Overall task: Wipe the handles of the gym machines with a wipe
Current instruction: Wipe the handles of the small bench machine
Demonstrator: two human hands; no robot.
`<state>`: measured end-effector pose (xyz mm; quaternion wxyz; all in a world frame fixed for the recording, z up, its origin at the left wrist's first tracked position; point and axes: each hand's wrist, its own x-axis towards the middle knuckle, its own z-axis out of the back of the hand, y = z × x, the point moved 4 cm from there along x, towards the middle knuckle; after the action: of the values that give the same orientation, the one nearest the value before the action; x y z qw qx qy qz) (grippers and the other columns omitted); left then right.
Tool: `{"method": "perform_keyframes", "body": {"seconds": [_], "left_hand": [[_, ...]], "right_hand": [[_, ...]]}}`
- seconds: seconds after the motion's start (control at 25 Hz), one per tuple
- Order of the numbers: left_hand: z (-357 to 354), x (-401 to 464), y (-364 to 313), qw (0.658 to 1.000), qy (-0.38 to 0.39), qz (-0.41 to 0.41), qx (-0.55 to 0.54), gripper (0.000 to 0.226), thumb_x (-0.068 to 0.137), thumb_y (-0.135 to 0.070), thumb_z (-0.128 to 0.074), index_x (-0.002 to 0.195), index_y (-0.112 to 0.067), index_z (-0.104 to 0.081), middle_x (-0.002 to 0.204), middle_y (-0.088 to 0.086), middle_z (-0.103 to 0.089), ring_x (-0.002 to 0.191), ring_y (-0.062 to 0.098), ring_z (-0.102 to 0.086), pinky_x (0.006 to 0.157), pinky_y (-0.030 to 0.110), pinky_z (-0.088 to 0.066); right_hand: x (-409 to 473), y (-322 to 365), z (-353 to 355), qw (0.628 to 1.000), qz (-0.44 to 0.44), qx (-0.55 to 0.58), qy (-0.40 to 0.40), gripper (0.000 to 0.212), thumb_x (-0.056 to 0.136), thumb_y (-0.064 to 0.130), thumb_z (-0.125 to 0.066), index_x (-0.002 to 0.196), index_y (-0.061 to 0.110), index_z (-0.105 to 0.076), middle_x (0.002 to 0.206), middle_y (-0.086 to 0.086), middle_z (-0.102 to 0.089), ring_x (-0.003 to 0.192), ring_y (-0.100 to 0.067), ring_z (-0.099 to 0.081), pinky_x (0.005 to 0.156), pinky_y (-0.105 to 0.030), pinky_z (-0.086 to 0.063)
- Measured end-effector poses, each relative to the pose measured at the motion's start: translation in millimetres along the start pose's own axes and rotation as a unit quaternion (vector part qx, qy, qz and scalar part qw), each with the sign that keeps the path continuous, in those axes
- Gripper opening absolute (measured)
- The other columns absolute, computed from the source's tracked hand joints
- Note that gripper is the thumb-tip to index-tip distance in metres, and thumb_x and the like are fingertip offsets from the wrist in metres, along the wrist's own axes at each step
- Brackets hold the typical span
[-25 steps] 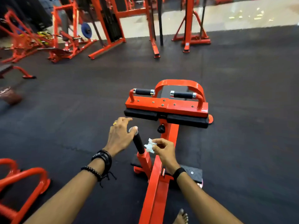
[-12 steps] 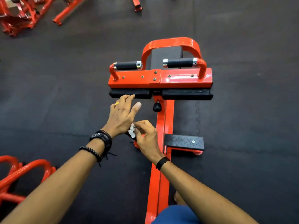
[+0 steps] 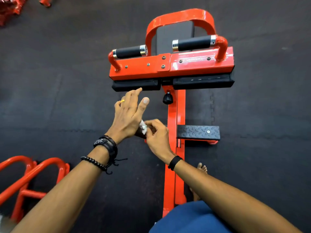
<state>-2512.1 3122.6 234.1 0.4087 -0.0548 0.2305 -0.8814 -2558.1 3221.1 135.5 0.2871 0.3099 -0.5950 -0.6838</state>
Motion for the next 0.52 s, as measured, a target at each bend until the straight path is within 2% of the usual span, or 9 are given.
{"method": "perform_keyframes", "body": {"seconds": [0.12,0.2,0.32,0.44,0.52], "left_hand": [[-1,0,2,1.0,-0.005,-0.002,-0.018,0.075,0.093,-0.068,-0.012,0.15,-0.025,-0.034,0.144,-0.007,-0.042,0.129,0.012,-0.041,0.111,0.041,-0.021],[-1,0,1,1.0,-0.006,-0.002,-0.021,0.076,0.093,-0.068,-0.012,0.15,-0.024,-0.034,0.144,-0.007,-0.043,0.128,0.013,-0.042,0.11,0.041,-0.022],[0,-2,0,1.0,-0.008,0.003,-0.022,0.077,0.093,-0.068,-0.011,0.151,-0.023,-0.034,0.146,-0.006,-0.043,0.129,0.015,-0.042,0.113,0.045,-0.022],[1,-3,0,1.0,-0.009,0.001,-0.028,0.078,0.093,-0.069,-0.011,0.151,-0.022,-0.034,0.145,-0.005,-0.043,0.128,0.014,-0.043,0.114,0.045,-0.022],[1,-4,0,0.999,-0.009,-0.001,-0.033,0.078,0.093,-0.069,-0.011,0.151,-0.022,-0.034,0.145,-0.005,-0.043,0.129,0.014,-0.043,0.114,0.044,-0.022]], "right_hand": [[-3,44,4,0.994,0.082,0.078,-0.002,0.02,0.08,-0.01,-0.054,0.087,0.004,-0.067,0.085,-0.007,-0.065,0.078,-0.02,-0.06,0.068,-0.031,-0.05],[-3,31,1,0.994,0.098,0.045,0.0,0.019,0.08,-0.006,-0.057,0.088,0.006,-0.068,0.085,-0.004,-0.066,0.081,-0.021,-0.056,0.069,-0.031,-0.047],[1,-28,-1,1.0,0.0,-0.013,0.021,0.013,0.082,0.008,-0.061,0.087,0.009,-0.073,0.083,-0.003,-0.068,0.077,-0.015,-0.057,0.068,-0.031,-0.046],[9,-60,0,0.993,-0.088,-0.03,0.076,0.018,0.084,-0.007,-0.061,0.092,0.0,-0.075,0.09,-0.012,-0.07,0.076,-0.01,-0.059,0.069,-0.021,-0.047],[16,-60,-1,0.989,-0.087,-0.063,0.097,0.024,0.082,-0.01,-0.06,0.093,0.003,-0.077,0.091,-0.01,-0.072,0.08,-0.013,-0.062,0.074,-0.026,-0.048]]}}
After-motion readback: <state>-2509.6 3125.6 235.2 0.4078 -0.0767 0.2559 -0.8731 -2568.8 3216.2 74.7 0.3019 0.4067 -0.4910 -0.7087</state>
